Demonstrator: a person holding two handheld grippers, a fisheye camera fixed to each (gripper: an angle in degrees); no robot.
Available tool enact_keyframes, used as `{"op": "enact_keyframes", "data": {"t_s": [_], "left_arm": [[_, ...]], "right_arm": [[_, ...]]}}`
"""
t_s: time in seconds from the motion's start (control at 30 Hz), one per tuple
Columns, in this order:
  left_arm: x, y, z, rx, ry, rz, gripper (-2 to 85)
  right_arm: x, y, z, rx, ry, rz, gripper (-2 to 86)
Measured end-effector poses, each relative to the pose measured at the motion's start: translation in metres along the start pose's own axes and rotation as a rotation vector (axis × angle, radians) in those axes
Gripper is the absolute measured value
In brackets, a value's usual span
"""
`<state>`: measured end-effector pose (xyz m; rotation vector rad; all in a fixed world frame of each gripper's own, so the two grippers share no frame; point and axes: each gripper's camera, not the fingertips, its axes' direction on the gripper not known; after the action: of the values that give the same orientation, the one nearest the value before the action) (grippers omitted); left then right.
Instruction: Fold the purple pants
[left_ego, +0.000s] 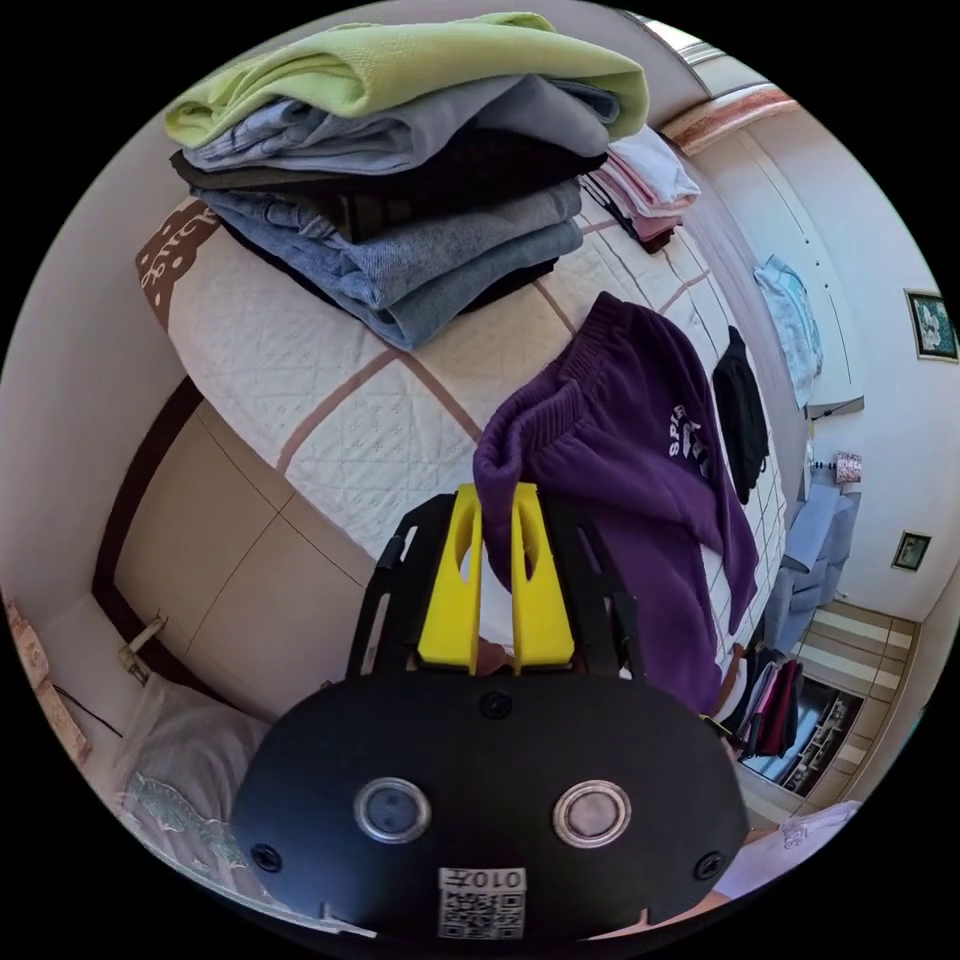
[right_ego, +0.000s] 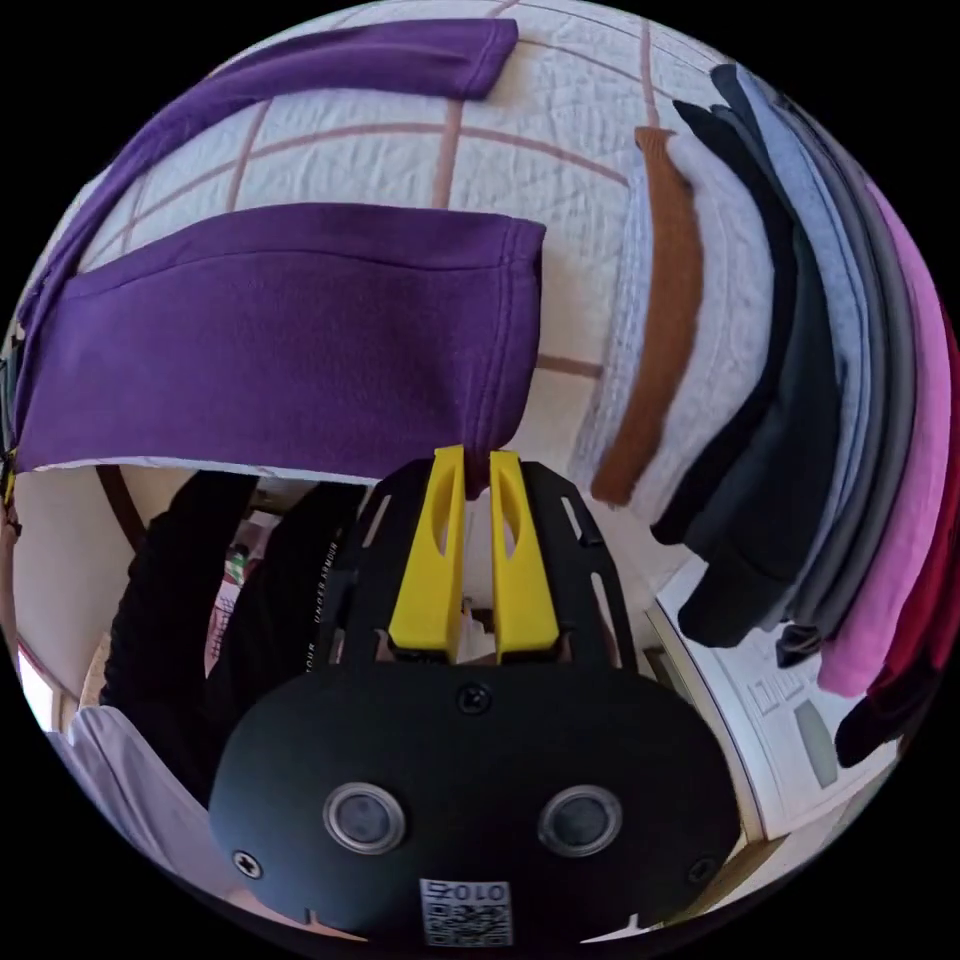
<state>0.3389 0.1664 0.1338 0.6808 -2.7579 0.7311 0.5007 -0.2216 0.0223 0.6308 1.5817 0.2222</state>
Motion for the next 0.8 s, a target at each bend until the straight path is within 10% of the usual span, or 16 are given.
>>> {"op": "enact_keyframes", "data": {"t_s": [0.5, 0.8], "left_arm": [[-0.026, 0.060, 0.013, 0.011, 0.188, -0.129, 8.4], [0.181, 0.045, -0.028, 0.210, 0.209, 0.425, 10.5]], "right_arm": [[0.011, 0.012, 0.038, 0.058, -0.030, 0.115, 7.9], [-0.026, -0.011, -0.095, 0.787, 0.005, 0.125, 11.8]]}}
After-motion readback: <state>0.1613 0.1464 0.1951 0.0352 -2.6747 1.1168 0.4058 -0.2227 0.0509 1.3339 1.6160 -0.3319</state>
